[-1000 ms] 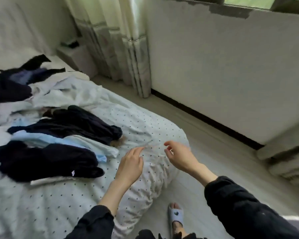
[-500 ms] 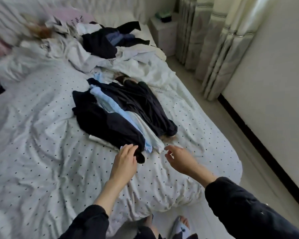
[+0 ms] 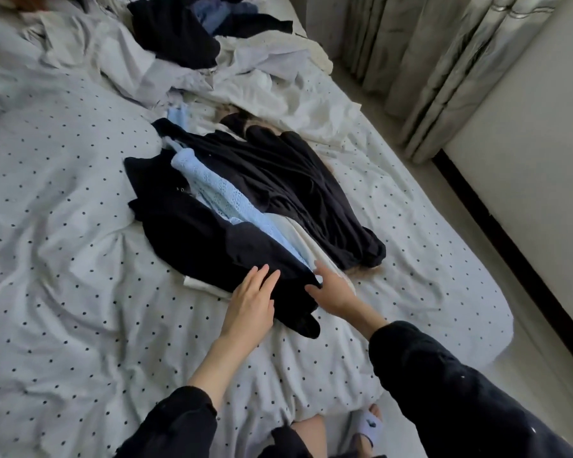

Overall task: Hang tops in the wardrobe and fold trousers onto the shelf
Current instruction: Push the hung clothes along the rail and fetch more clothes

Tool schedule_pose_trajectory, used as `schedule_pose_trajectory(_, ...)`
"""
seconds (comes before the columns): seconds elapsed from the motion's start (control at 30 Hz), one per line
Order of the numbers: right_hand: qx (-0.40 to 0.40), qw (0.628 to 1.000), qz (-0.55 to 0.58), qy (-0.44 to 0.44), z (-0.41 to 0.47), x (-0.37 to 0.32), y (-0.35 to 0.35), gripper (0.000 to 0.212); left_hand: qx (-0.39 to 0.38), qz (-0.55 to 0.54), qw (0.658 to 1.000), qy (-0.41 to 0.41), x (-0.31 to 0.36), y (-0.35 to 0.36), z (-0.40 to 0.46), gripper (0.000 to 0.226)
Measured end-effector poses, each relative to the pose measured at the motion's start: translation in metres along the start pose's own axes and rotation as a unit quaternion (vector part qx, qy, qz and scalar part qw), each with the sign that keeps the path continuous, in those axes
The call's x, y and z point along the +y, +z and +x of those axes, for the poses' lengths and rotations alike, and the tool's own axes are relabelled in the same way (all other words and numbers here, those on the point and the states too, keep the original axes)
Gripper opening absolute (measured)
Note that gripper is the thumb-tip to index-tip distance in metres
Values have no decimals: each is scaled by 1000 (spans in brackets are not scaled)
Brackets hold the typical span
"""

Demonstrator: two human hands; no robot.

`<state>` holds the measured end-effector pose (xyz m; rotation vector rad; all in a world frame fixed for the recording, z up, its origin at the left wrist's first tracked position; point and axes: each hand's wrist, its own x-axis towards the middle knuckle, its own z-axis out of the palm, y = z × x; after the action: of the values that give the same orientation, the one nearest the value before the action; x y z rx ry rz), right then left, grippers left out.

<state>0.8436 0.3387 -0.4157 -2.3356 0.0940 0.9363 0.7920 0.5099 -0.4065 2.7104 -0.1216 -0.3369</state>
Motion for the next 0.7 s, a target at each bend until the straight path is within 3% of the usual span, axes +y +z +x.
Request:
schedule_pose_trajectory(0.07,5,1000,18,18,8,-9,4,47,-32,0,999,10,-12,2,1,61)
schedule_pose_trajectory(0.17,2,992,124,30,4,-15,2,9,-36,-2,999,19,-24,4,-2,62)
schedule_pose_trajectory(0.27,-19,978,208,27,-12,-14,-16,23,-5,15,999,35,-27,1,2,62)
schedule_pose_trajectory(0.4,-17,962,273,-11,-50,-5,-50,28,54,42,990,122,-4,-4,16,63)
schedule_pose_trajectory(0.5,-8,961,273,-36,-86,4,-70,24,110,21,973,203,32,-13,20,38)
schedule_pose_trajectory(0.6,27,960,274,-54,-126,20,-86,15,146,20,952,270,71,-20,15,22)
schedule_pose_trajectory(0.7,106,945,304,-57,-185,51,-101,16,151,11,922,355,120,-19,1,27)
